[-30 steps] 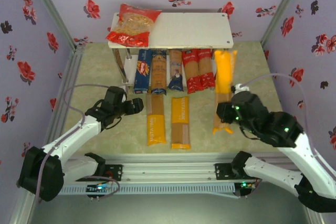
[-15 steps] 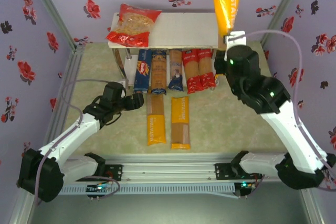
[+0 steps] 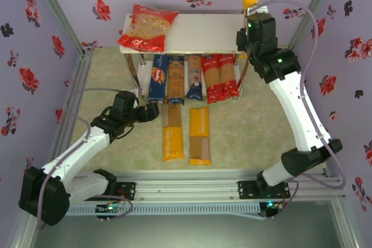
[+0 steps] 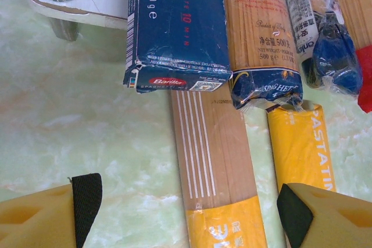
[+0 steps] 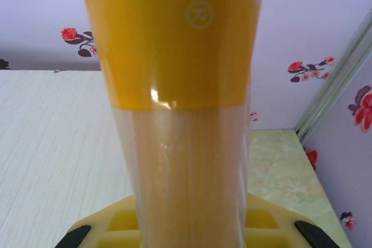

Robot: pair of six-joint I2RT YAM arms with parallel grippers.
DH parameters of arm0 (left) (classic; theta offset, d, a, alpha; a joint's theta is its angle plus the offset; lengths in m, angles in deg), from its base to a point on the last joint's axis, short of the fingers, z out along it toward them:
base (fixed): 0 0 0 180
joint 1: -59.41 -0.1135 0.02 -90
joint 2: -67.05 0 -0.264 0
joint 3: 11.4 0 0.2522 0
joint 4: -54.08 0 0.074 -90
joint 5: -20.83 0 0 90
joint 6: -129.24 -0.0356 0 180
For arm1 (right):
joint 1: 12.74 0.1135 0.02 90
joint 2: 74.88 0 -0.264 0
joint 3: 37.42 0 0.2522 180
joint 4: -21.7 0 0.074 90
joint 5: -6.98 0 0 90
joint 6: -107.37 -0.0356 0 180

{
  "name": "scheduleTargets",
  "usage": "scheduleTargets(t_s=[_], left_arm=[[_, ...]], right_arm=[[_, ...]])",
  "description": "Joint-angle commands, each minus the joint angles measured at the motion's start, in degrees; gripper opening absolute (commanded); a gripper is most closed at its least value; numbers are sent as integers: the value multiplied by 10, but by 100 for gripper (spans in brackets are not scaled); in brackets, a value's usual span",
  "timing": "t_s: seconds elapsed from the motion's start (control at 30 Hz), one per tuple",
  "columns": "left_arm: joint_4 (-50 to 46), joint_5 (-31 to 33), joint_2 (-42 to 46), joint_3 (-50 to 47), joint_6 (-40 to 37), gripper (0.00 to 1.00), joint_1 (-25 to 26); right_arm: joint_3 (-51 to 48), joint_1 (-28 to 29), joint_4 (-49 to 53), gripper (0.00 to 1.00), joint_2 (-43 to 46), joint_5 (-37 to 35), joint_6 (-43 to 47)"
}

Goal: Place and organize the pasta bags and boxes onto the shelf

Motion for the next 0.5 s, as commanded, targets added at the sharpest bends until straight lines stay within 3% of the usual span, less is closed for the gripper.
scheduleTargets(t_s=[0.0, 0.23, 0.47], left_arm=[[-13, -5, 1, 7, -17, 84, -7], [-15, -7, -7, 12, -17, 84, -15], [-18, -12, -20, 19, -20, 84, -22]], right_arm=[[51, -7, -45, 0, -6, 45, -30], [95, -15, 10, 1, -63, 87, -31], [95, -34, 38, 21, -92, 92, -76]])
